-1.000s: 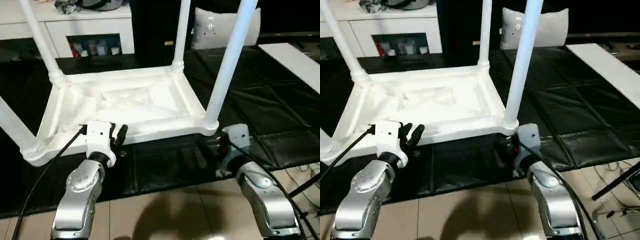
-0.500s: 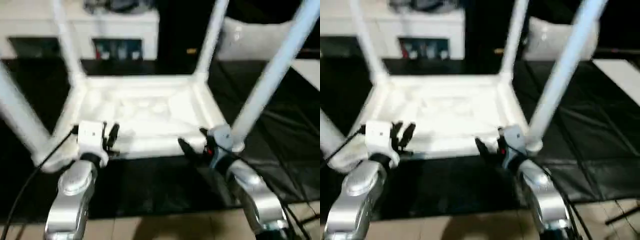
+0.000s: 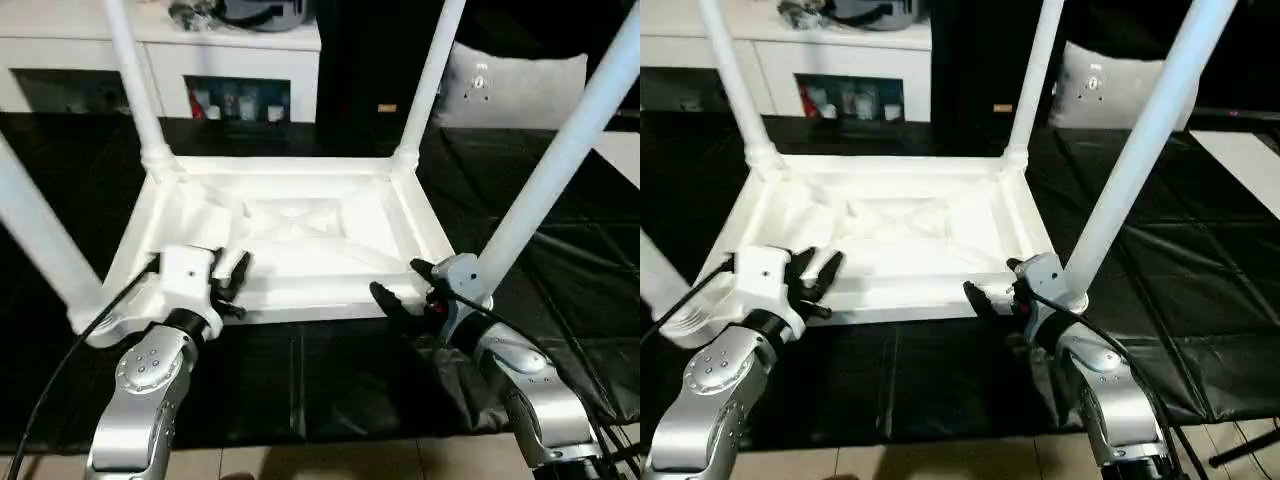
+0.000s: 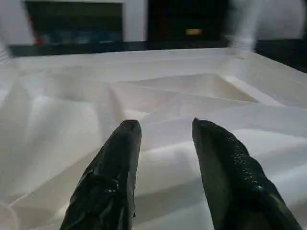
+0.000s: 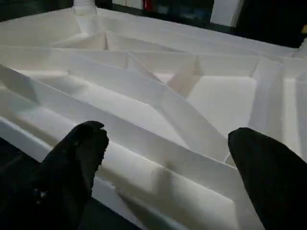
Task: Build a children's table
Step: Rotate leg to tighten
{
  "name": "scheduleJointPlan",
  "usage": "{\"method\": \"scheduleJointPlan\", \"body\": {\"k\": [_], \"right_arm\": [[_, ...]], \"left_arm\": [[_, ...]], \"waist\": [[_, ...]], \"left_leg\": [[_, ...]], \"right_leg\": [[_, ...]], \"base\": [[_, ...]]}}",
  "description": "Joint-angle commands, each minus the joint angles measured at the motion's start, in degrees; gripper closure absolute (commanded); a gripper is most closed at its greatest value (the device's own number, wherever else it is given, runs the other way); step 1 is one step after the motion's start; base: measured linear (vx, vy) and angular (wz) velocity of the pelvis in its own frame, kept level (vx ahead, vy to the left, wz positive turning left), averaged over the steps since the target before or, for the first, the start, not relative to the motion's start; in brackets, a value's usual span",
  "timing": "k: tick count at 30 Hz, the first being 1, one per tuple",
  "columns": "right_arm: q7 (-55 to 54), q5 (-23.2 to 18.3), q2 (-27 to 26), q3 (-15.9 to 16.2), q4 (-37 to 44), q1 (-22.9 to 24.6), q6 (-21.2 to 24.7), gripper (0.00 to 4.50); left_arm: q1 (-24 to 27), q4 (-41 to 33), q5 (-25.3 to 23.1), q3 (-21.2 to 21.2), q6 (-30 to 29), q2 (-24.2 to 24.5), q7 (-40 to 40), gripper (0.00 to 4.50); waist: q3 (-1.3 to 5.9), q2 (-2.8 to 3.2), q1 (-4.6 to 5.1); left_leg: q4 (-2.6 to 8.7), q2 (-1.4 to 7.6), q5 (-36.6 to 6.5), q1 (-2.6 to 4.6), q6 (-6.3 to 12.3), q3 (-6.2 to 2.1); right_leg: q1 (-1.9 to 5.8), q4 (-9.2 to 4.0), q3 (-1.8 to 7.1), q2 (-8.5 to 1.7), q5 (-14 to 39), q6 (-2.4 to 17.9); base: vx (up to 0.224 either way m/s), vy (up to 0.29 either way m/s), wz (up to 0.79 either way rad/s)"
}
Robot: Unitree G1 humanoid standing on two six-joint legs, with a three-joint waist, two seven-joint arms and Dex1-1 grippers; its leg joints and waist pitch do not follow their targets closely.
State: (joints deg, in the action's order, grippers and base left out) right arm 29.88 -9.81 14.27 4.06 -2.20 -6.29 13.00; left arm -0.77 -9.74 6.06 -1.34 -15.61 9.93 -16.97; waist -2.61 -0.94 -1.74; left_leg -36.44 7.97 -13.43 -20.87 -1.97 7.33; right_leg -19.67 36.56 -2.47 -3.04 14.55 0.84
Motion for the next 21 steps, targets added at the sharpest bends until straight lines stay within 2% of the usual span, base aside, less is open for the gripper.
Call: {"method": "scheduleJointPlan", "body": {"k": [1, 2, 3, 4, 5, 6, 7, 8, 9, 10, 11, 12, 13, 14, 15, 16, 17, 19, 20, 21], "right_arm": [[-0.48, -0.92, 0.17, -1.08, 1.87, -1.15, 1.17, 0.0], [-1.0, -0.57, -0.04, -0.95, 1.94, -1.68, 1.44, 0.0], [-1.26, -0.4, -0.13, -0.89, 1.96, -1.91, 1.53, 0.0], [-1.71, -0.21, -0.37, -0.68, 1.95, -2.3, 1.62, 0.0], [-2.54, -0.07, -0.85, -0.67, 1.72, -3.05, 1.87, 0.0], [-3.13, 0.03, -1.25, -0.62, 1.54, -3.55, 2.02, 0.0], [-3.13, 0.03, -1.25, -0.62, 1.54, -3.55, 2.02, 0.0], [-4.14, 0.19, -2.3, -0.88, -0.91, -5.88, 2.58, 0.0], [-4.57, 0.17, -2.64, -1.13, -1.88, -6.68, 2.71, 0.0], [-5.2, 0.28, -3.07, -1.4, -3.29, -7.91, 2.82, 0.0], [-5.56, 0.42, -3.29, -1.52, -4.29, -8.85, 2.79, 0.0], [-5.62, 0.43, -3.32, -1.54, -4.42, -8.98, 2.78, 0.0], [-5.8, 0.44, -3.39, -1.61, -4.82, -9.37, 2.75, 0.0], [-6.67, 0.42, -3.47, -2.08, -5.84, -10.38, 3.0, 0.0], [-7.13, 0.56, -3.37, -2.27, -6.1, -10.56, 3.14, 0.0], [-7.53, 0.73, -3.25, -2.44, -6.3, -10.67, 3.31, 0.0], [-8.19, 0.96, -3.07, -2.73, -6.5, -10.71, 3.68, 0.0], [-8.64, 1.08, -2.96, -2.95, -6.59, -10.7, 3.97, 0.0], [-10.78, 1.45, -2.61, -4.18, -6.91, -10.3, 5.48, 0.0], [-11.16, 1.45, -2.6, -4.41, -6.95, -10.18, 5.84, 0.0]], "left_arm": [[-0.78, -0.45, 0.21, 1.21, 0.06, 1.1, -2.2, 2.26], [-0.95, -0.18, 0.22, 1.51, 0.12, 2.15, -3.34, 2.12], [-1.02, -0.05, 0.21, 1.64, 0.16, 2.64, -3.87, 2.02], [-1.01, 0.4, 0.18, 1.56, 0.44, 3.81, -5.14, 1.93], [-1.05, 1.03, 0.71, 1.46, 0.63, 5.54, -7.61, 1.85], [-1.05, 1.53, 1.14, 1.31, 0.81, 6.71, -9.34, 1.85], [-1.05, 1.53, 1.14, 1.31, 0.81, 6.71, -9.34, 1.77], [-1.27, 2.11, 2.42, 1.54, 0.7, 9.86, -14.14, 1.63], [-1.31, 2.07, 2.75, 1.64, 0.41, 10.75, -15.33, 1.52], [-1.21, 1.74, 3.12, 1.82, -0.1, 12.18, -17.05, 1.52], [-1.03, 1.29, 3.58, 1.97, -0.61, 13.14, -18.35, 1.46], [-0.93, 1.13, 3.72, 1.99, -0.77, 13.27, -18.55, 1.45], [-0.65, 0.68, 4.13, 2.03, -1.27, 13.66, -19.16, 1.42], [0.87, -1.64, 5.55, 2.47, -3.06, 15.14, -21.22, 1.42], [1.61, -2.72, 6.14, 2.74, -3.9, 15.67, -21.94, 1.24], [2.09, -3.46, 6.52, 2.99, -4.57, 16.09, -22.49, 1.24], [2.7, -4.36, 7.01, 3.34, -5.37, 16.6, -23.2, 1.08], [3.09, -4.93, 7.32, 3.57, -5.83, 16.93, -23.63, 1.04], [4.48, -7.01, 8.39, 4.86, -7.34, 18.19, -25.55, 0.96], [4.67, -7.29, 8.61, 5.12, -7.59, 18.35, -25.9, 0.96]], "waist": [[1.38, 0.15, 0.15], [1.42, -0.3, 0.23], [1.46, 0.05, 0.09], [1.56, 0.78, -0.01], [1.6, 0.74, 0.2], [1.79, 0.97, 0.24], [1.79, 0.97, 0.24], [1.89, 0.75, 0.02], [2.08, 1.07, 0.06], [2.15, 1.08, -0.14], [2.31, 1.0, -0.12], [2.65, 1.19, -0.23], [2.65, 1.19, -0.23], [3.12, 0.49, -0.47], [3.15, 0.66, -0.48], [3.08, 0.57, -0.6], [2.93, 0.15, -0.51], [2.93, 0.47, -0.75], [2.76, 0.43, -0.72], [2.61, 0.09, -0.87]], "left_leg": [[6.21, 4.87, -18.76, 1.16, -0.59, -1.48], [6.27, 4.95, -18.66, 1.04, -1.08, -1.29], [6.45, 4.98, -17.99, 0.97, -1.35, -1.27], [6.45, 4.95, -17.82, 0.99, -1.52, -1.3], [6.6, 4.89, -17.4, 0.78, -1.77, -1.22], [6.69, 4.84, -16.55, 0.55, -1.93, -1.28], [6.69, 4.84, -16.55, 0.55, -1.93, -1.28], [6.54, 4.81, -14.83, 0.62, -1.42, -1.01], [6.55, 4.73, -13.06, 0.38, -1.0, -0.96], [6.49, 4.86, -12.35, 0.53, -0.92, -0.85], [6.47, 4.77, -11.26, 0.48, -0.59, -0.66], [6.26, 4.78, -8.42, 0.35, -0.25, -0.48], [6.26, 4.78, -8.42, 0.35, -0.25, -0.48], [5.74, 4.76, -1.91, 0.14, 1.67, -0.23], [5.6, 4.71, -0.25, 0.04, 2.34, -0.2], [5.47, 4.73, 1.42, 0.01, 3.5, 0.03], [5.56, 4.84, 0.37, 0.06, 4.1, 0.24], [5.61, 4.86, 0.05, 0.13, 4.14, 0.21], [5.77, 5.01, -1.17, 0.18, 3.76, 0.23], [5.99, 5.09, -2.1, 0.24, 3.3, 0.2]], "right_leg": [[0.72, -5.93, 3.33, -5.67, 17.04, 10.81], [0.54, -6.22, 3.44, -5.77, 19.55, 9.39], [0.3, -6.2, 3.47, -5.76, 20.24, 8.54], [0.18, -6.09, 3.51, -5.77, 19.73, 8.34], [0.1, -6.17, 3.49, -5.56, 18.34, 8.2], [0.26, -5.8, 3.39, -5.38, 16.1, 8.36], [0.26, -5.8, 3.39, -5.38, 16.1, 8.36], [0.12, -5.56, 3.5, -5.47, 12.93, 9.29], [0.32, -5.15, 3.43, -5.48, 11.09, 10.13], [0.25, -5.2, 3.42, -5.54, 10.07, 10.33], [0.23, -4.81, 3.34, -5.42, 7.34, 11.22], [0.4, -4.36, 3.29, -5.27, 2.68, 11.8], [0.4, -4.36, 3.29, -5.27, 2.68, 11.8], [0.76, -3.44, 3.17, -5.33, -6.15, 12.71], [0.72, -3.19, 3.1, -5.33, -8.34, 13.14], [0.69, -3.08, 3.02, -5.25, -10.57, 13.58], [0.64, -3.27, 2.9, -5.1, -9.54, 13.85], [0.62, -3.27, 2.88, -5.16, -8.37, 13.76], [0.56, -3.42, 2.9, -5.19, -6.53, 13.56], [0.51, -3.5, 2.92, -5.25, -4.35, 13.31]], "base": [[-0.065, -0.009, 0.03], [-0.058, -0.005, 0.02], [0.0, 0.0, 0.0], [0.0, 0.0, 0.0], [0.0, 0.0, 0.0], [0.0, 0.0, 0.0], [0.0, 0.0, 0.0], [0.0, 0.0, 0.0], [0.0, 0.0, 0.0], [0.0, 0.0, 0.0], [0.0, 0.0, 0.0], [0.0, 0.0, 0.0], [0.0, 0.0, 0.0], [0.0, 0.0, 0.0], [0.0, 0.0, 0.0], [0.0, 0.0, 0.0], [0.0, 0.0, 0.0], [0.0, 0.0, 0.0], [0.0, 0.0, 0.0], [0.0, 0.0, 0.0]]}}
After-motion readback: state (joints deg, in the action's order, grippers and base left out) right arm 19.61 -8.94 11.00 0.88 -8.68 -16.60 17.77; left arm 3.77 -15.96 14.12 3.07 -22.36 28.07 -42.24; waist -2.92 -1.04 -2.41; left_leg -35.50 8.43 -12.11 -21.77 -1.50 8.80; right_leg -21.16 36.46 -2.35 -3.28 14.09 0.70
